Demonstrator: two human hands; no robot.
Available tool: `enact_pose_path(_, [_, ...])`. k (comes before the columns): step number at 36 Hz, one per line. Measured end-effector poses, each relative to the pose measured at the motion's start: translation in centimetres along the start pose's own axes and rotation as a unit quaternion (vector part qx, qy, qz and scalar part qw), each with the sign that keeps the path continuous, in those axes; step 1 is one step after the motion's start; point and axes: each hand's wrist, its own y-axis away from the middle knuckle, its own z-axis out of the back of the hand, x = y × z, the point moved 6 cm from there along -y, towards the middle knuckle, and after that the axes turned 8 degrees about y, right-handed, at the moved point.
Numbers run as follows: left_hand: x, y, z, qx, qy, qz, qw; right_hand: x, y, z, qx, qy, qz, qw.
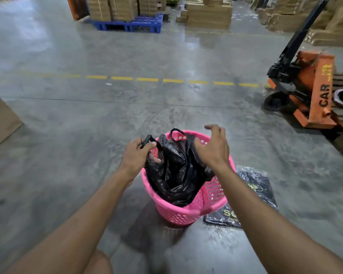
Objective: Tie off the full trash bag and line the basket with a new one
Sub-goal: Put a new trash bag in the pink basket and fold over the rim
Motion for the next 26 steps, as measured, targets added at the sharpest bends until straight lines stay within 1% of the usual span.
enact_pose_path(1, [-0.1, 0.3, 0.1, 0.007, -0.005, -0.006, 1.0, 0.9, -1.6, -0.9, 0.025, 0.019, 0.016, 0.999])
enact_pose_path(3, [-0.1, 1.0, 0.3, 0.022, -0.014, -0.018, 1.0, 2.1, -4.3, -3.6, 0.113, 0.06, 0.033, 0.991])
enact_pose_path(5, [0.1, 1.4, 0.5, 0.032, -0.026, -0.027, 0.999, 2.2, -5.9, -6.4, 0.198, 0.089, 0.035, 0.976])
enact_pose_path(7, [0.2, 1.7, 1.0, 0.029, -0.026, -0.028, 0.999, 2.1, -6.2, -8.2, 0.252, 0.123, 0.038, 0.959])
enact_pose_path(9, [0.2, 1.7, 1.6, 0.016, -0.002, -0.024, 1.0, 1.9, -6.3, -8.8, 0.253, 0.126, 0.05, 0.958])
enact_pose_path(12, [0.2, 1.2, 2.7, -0.011, 0.053, 0.0, 0.999, 1.1, -6.5, -8.0, 0.221, 0.068, 0.06, 0.971])
enact_pose_path(15, [0.4, -0.1, 3.3, -0.03, 0.12, 0.02, 0.992, -0.7, -6.3, -5.3, 0.2, -0.001, 0.074, 0.977])
enact_pose_path(17, [0.2, -0.8, 3.2, -0.043, 0.136, 0.015, 0.99, -1.7, -5.8, -2.8, 0.182, -0.006, 0.123, 0.976])
enact_pose_path(18, [-0.1, -0.9, 2.9, -0.046, 0.128, 0.006, 0.991, -2.1, -5.4, -1.7, 0.171, 0.014, 0.159, 0.972])
enact_pose_path(20, [-0.4, -1.4, 2.0, -0.029, 0.069, -0.028, 0.997, -3.1, -4.3, -0.4, 0.172, 0.093, 0.219, 0.956])
enact_pose_path(22, [0.0, -1.6, 0.4, 0.032, -0.045, -0.066, 0.996, -4.6, -2.8, -1.0, 0.22, 0.224, 0.246, 0.917])
enact_pose_path(23, [0.6, -1.6, -0.7, 0.076, -0.126, -0.079, 0.986, -5.4, -1.8, -1.5, 0.251, 0.288, 0.243, 0.891])
enact_pose_path(24, [1.5, -1.4, -1.9, 0.125, -0.218, -0.086, 0.964, -6.3, -0.8, -2.1, 0.274, 0.339, 0.234, 0.869])
enact_pose_path(25, [2.6, -1.0, -3.0, 0.169, -0.307, -0.087, 0.932, -7.1, 0.2, -2.5, 0.286, 0.38, 0.226, 0.85])
enact_pose_path(26, [3.7, -0.8, -3.8, 0.198, -0.383, -0.091, 0.898, -7.6, 1.0, -3.0, 0.291, 0.407, 0.225, 0.836])
